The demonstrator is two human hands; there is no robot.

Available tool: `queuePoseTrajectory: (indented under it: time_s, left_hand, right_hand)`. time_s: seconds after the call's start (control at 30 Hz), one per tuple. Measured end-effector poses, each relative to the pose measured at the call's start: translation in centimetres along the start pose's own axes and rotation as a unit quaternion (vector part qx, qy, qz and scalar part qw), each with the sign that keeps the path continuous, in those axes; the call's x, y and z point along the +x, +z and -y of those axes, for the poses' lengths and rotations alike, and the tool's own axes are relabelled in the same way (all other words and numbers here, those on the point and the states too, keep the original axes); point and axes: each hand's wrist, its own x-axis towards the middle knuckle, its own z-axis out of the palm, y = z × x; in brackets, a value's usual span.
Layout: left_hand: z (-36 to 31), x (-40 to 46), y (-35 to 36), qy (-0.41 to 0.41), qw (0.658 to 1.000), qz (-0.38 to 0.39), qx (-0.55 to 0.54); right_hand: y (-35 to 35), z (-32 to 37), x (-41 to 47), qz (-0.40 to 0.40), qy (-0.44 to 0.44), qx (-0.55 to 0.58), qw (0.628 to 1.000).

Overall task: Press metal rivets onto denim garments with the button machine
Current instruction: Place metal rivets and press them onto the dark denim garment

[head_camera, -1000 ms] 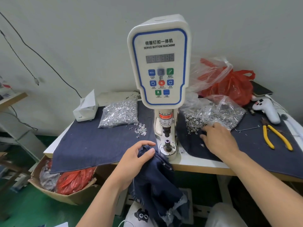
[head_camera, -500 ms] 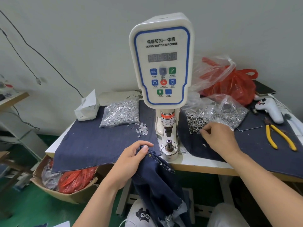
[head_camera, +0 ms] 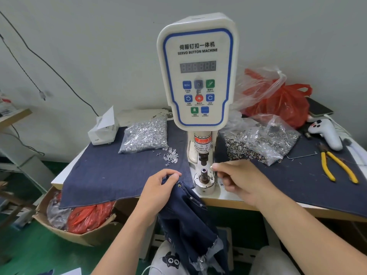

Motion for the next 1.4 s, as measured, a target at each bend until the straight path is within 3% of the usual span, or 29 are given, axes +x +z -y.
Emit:
queuePoseTrajectory:
  time_s: [0.1,0.27,0.6,1.1,1.4]
  left_hand:
    - [-0.2,0.5,0.0,-0.015,0.996,-0.081,0.039]
    - [-0.7,1.5,-1.3,-0.041,0.959,-0.164,0.227]
    - [-1.4,5.2,-0.5,-0.064,0.929,-0.139,0.336]
    - [-0.4,5.8,-0.1,-0.056,0.941,-0.174,0.283]
    - [0.0,4.5,-1.9,-0.047,0.98,-0.172,0.087]
  right_hand:
    - [1.4,0.3,-0.1,0.038,0.04,0.077,0.995]
    - [1.7,0.5,0.0,0.063,0.09,0.145,0.983]
    - [2.4,0.8,-0.4,0.057,0.11,0.188,0.974]
    - [2.3,0.4,-0.3,0.057,0.103,0.205,0.972]
    - [2.7,0.4,-0.1,0.046,0.116,0.225,0.966]
